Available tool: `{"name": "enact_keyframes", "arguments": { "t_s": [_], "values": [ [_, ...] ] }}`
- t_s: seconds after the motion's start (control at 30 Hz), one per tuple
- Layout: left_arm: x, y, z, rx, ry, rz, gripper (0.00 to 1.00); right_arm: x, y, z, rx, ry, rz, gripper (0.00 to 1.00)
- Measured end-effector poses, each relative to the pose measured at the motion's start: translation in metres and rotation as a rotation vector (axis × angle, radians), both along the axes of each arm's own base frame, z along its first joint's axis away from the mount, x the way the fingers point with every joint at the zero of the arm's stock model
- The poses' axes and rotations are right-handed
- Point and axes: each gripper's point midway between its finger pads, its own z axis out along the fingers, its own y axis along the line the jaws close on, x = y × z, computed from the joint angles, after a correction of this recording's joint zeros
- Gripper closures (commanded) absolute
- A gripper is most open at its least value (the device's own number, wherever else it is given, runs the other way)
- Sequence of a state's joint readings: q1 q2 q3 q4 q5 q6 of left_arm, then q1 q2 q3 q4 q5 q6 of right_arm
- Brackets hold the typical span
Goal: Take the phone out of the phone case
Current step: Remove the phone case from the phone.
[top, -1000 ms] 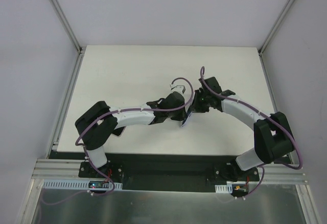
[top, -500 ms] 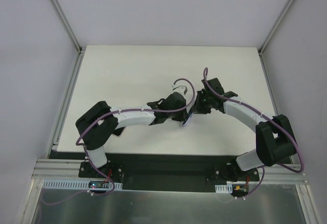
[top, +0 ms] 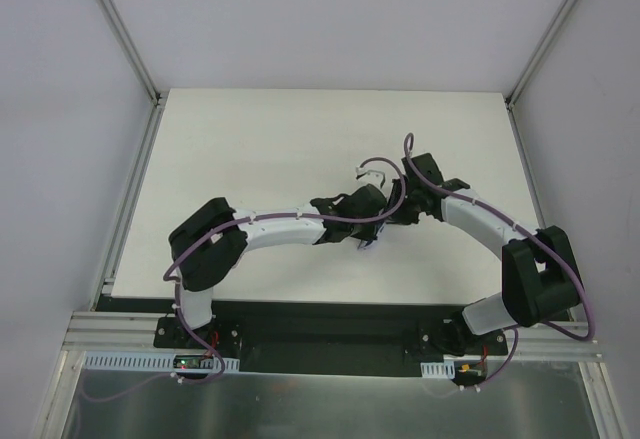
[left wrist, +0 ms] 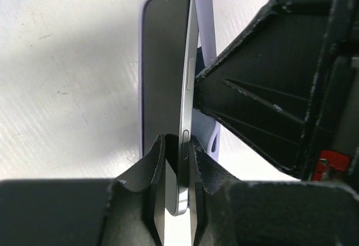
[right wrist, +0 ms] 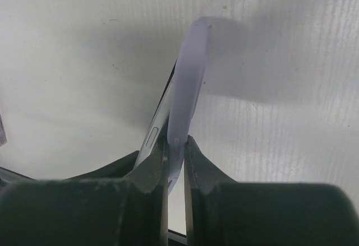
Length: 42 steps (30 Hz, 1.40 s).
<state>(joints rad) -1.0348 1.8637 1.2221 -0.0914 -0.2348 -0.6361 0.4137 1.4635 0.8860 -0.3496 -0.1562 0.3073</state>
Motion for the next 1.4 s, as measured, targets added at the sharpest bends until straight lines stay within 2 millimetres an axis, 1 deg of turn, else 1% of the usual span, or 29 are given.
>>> {"name": "enact_keyframes", "arguments": {
  "t_s": [0.07,0.17,0.3,0.4,0.43,0.47,0.5,0.6,0.67,0.87,1.0,1.2,1.4],
  "values": [
    [0.0,-0.004,-0.001,0.028,-0.004,0.001,0.88,-0.001,-0.003,-0.001,-0.012,0.004,-0.003,0.99],
    [0.0,-0.006,-0.002,0.059,-0.008,0.003,0.84,-0.001,-0.006,-0.002,-0.021,0.006,-0.004,0.99],
    [-0.001,-0.009,-0.006,0.095,-0.012,0.005,0.77,-0.002,-0.011,-0.004,-0.041,0.01,-0.003,0.99],
    [-0.002,-0.013,-0.009,0.113,-0.021,0.005,0.73,-0.005,-0.018,-0.007,-0.069,0.023,-0.003,0.99],
    [-0.003,-0.013,-0.01,0.12,-0.023,0.007,0.69,-0.005,-0.019,-0.007,-0.074,0.025,-0.003,0.99],
    [-0.003,-0.013,-0.011,0.125,-0.027,0.01,0.69,-0.006,-0.02,-0.008,-0.08,0.026,-0.001,0.99],
    [-0.003,-0.014,-0.011,0.131,-0.031,0.013,0.69,-0.006,-0.021,-0.008,-0.085,0.028,0.0,0.99],
    [-0.003,-0.014,-0.012,0.135,-0.04,0.033,0.79,-0.007,-0.023,-0.009,-0.097,0.03,0.003,0.99],
    [-0.003,-0.013,-0.011,0.142,-0.051,0.053,0.83,-0.007,-0.023,-0.009,-0.095,0.029,0.005,0.99],
    [-0.003,-0.007,-0.007,0.189,-0.085,0.125,0.82,-0.007,-0.019,-0.007,-0.074,0.031,0.017,0.99],
    [-0.002,0.003,-0.001,0.22,-0.104,0.163,0.81,-0.006,-0.009,0.001,-0.024,0.035,0.034,0.99],
    [-0.001,0.017,0.006,0.259,-0.121,0.187,0.8,-0.007,0.002,0.02,0.019,0.077,0.039,0.99],
    [-0.003,0.021,0.008,0.254,-0.122,0.198,0.79,-0.009,0.005,0.025,0.012,0.111,0.039,0.99]
  ]
}}
